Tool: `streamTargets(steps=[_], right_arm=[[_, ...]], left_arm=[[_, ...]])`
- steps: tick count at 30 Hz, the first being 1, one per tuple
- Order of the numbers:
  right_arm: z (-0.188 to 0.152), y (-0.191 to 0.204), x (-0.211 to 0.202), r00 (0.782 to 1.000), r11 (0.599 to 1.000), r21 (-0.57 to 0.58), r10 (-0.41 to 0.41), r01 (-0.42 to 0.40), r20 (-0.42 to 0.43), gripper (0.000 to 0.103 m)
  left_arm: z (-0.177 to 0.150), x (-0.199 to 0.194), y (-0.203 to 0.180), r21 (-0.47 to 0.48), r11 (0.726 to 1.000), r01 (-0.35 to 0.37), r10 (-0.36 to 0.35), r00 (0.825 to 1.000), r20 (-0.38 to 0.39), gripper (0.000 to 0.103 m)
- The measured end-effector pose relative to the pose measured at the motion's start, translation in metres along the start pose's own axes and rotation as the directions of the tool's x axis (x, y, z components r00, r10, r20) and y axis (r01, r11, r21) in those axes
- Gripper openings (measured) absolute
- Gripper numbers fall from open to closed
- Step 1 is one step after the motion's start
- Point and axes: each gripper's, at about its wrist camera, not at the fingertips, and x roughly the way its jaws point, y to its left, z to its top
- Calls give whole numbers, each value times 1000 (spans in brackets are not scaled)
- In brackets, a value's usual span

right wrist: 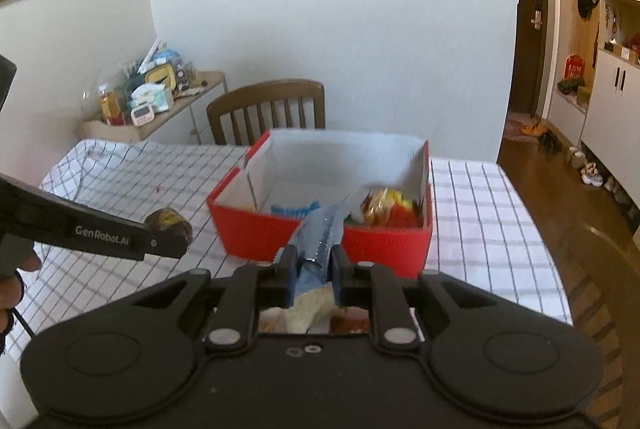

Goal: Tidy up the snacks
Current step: 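Carry both packets into the red box and open both tools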

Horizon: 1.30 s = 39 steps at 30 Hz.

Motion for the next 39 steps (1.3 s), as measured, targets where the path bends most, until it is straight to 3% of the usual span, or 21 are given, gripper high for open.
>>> streamTargets(steps=[9,17,39], right_arm=[[33,-12,21,999,1000,-12,-20,20,36,16],[51,-23,56,999,999,-3,-40,40,25,16],[56,-51,171,989,995,76,-56,67,-138,16]], left_arm=[[41,12,-6,24,999,-29,28,999,36,30],[74,39,-3,12,999,-37,36,999,9,30],[103,154,7,-3,994,-105,104,985,-141,30]])
